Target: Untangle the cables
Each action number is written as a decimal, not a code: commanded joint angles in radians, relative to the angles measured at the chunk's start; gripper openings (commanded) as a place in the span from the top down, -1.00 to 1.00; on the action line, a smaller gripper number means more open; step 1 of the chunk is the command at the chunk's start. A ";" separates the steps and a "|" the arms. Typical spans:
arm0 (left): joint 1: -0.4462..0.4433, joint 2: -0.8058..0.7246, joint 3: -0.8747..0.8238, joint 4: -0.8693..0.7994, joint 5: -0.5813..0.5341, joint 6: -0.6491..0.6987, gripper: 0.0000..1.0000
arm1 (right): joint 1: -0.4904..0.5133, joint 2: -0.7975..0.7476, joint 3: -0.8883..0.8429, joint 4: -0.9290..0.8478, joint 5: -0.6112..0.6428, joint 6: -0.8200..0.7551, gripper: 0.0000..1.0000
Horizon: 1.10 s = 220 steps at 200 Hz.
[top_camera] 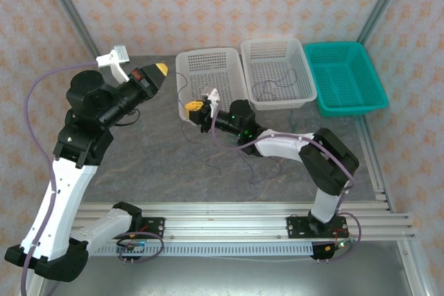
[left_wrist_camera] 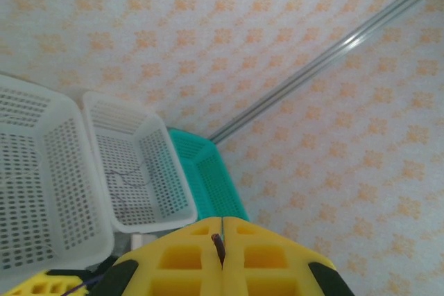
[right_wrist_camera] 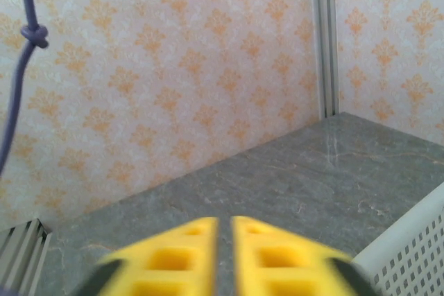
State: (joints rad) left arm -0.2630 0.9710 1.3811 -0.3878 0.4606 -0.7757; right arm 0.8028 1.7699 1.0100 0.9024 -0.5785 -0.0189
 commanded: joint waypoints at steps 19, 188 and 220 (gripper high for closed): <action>-0.011 -0.092 -0.009 -0.153 -0.257 0.090 0.91 | 0.007 -0.175 0.031 -0.240 0.153 0.142 1.00; -0.010 -0.413 -0.504 0.010 -0.275 0.081 -0.61 | -0.278 0.345 1.674 -1.612 1.498 0.386 1.00; -0.010 -0.412 -0.510 0.003 -0.277 0.109 -0.61 | -0.293 0.507 1.677 -1.397 1.554 0.076 1.00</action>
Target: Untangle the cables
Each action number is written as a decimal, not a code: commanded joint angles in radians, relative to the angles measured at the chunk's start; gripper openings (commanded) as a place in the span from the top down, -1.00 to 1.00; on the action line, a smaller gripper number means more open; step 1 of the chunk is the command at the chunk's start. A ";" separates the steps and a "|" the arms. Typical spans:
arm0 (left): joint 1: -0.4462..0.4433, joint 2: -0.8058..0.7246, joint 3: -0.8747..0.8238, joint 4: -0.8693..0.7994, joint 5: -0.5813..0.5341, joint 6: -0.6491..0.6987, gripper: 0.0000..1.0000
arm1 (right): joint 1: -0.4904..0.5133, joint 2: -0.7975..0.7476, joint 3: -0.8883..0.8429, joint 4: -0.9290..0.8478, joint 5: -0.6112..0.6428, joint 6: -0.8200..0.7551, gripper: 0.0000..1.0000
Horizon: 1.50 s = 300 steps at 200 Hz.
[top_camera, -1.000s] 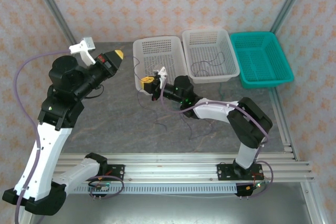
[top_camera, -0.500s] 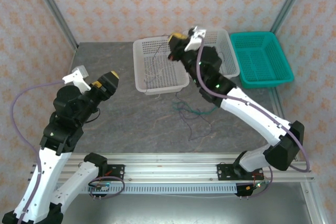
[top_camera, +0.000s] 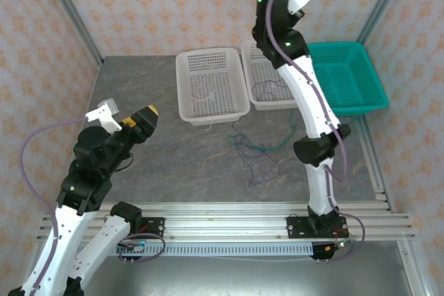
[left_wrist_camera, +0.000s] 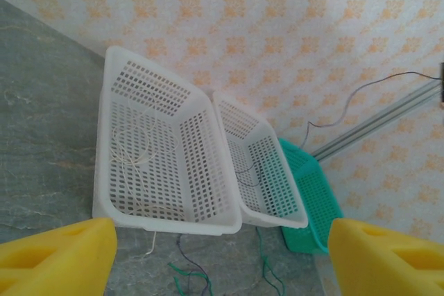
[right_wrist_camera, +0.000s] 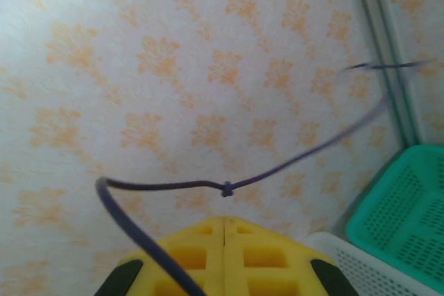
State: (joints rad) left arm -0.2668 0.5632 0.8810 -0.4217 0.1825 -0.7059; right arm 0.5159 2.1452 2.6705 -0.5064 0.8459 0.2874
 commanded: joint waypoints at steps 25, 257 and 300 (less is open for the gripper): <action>-0.006 -0.011 -0.031 0.047 0.014 0.039 -0.61 | -0.045 0.234 0.014 -0.107 0.067 -0.118 1.00; -0.227 -0.012 -0.186 0.006 0.035 -0.139 -0.59 | -0.050 -0.613 -1.119 -0.220 -0.825 0.086 -0.99; -0.527 0.175 -0.184 0.086 -0.178 -0.141 -0.57 | -0.039 -0.921 -1.565 -0.289 -0.894 0.185 -0.88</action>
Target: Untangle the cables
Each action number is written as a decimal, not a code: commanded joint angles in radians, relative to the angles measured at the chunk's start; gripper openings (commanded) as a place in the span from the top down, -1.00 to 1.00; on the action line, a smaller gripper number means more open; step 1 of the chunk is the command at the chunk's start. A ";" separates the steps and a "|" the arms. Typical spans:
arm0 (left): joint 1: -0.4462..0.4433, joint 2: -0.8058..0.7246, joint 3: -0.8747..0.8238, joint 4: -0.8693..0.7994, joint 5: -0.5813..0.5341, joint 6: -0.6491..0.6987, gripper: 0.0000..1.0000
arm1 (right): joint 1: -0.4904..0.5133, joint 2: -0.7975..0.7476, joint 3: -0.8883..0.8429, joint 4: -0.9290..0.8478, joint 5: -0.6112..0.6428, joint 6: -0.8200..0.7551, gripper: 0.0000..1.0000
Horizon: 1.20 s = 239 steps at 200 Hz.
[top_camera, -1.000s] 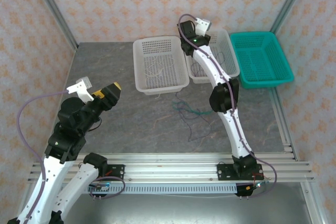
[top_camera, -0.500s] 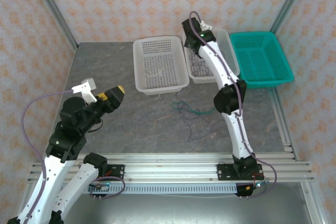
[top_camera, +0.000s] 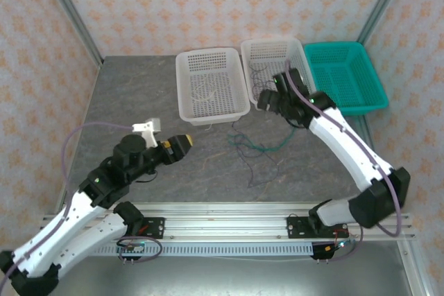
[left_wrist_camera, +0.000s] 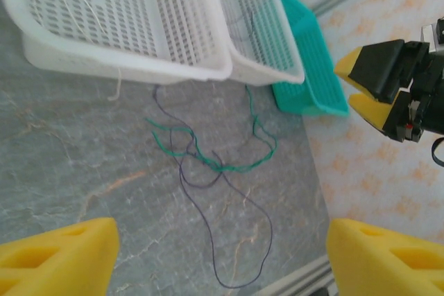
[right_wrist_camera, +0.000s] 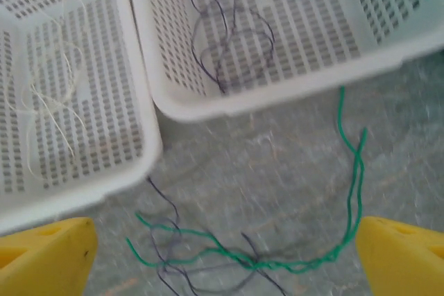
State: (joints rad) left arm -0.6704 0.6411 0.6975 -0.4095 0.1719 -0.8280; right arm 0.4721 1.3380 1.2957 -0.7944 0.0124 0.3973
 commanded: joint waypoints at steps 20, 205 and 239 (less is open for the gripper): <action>-0.238 0.193 -0.001 0.120 -0.233 -0.027 -0.57 | 0.024 -0.265 -0.389 -0.052 -0.075 0.143 -0.87; -0.324 0.408 0.056 0.178 -0.377 0.052 -0.61 | 0.136 -0.433 -0.260 0.146 -0.352 0.407 1.00; -0.323 0.400 0.037 0.317 -0.269 0.074 -0.61 | 0.136 -0.308 -0.022 0.164 -0.324 0.381 1.00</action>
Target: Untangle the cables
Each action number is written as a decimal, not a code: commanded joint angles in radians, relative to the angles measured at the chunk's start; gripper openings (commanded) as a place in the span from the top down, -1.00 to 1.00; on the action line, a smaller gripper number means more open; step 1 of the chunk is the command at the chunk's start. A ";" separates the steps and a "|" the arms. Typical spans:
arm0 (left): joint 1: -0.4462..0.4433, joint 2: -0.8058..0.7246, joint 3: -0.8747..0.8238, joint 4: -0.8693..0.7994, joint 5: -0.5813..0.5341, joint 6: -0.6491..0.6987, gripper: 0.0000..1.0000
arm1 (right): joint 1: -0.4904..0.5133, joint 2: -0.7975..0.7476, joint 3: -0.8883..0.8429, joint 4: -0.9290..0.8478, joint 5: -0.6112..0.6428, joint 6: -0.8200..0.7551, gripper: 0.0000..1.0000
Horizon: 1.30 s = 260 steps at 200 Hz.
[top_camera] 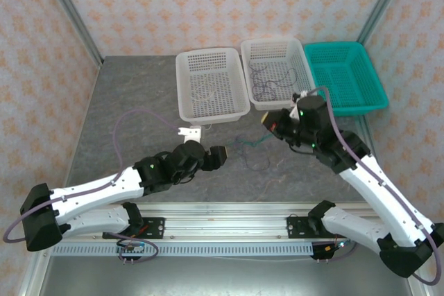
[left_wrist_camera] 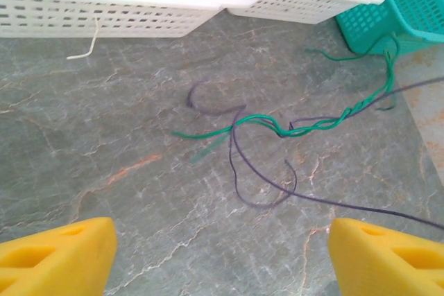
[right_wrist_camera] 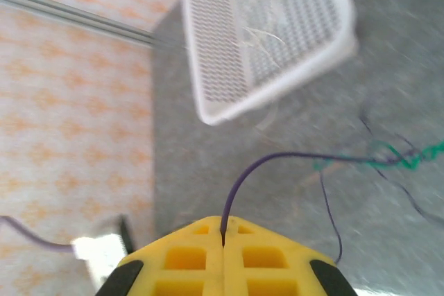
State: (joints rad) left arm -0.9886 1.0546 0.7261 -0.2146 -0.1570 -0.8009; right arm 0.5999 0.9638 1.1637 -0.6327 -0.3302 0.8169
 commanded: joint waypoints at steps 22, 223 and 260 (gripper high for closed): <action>-0.007 -0.037 -0.031 0.312 0.252 0.152 -0.61 | 0.008 0.124 0.193 -0.007 0.098 -0.049 1.00; 0.047 0.132 0.592 0.047 0.042 0.274 1.00 | 0.026 -0.039 -0.103 0.287 0.109 -0.120 0.14; 0.054 0.177 0.714 -0.038 0.136 0.309 1.00 | 0.026 -0.098 -0.424 0.686 0.063 -0.388 -0.41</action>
State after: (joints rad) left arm -0.9356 1.2015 1.3808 -0.1455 -0.1040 -0.5060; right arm 0.6216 0.8825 0.8898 -0.2512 -0.2695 0.6300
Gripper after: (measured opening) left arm 0.054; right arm 0.585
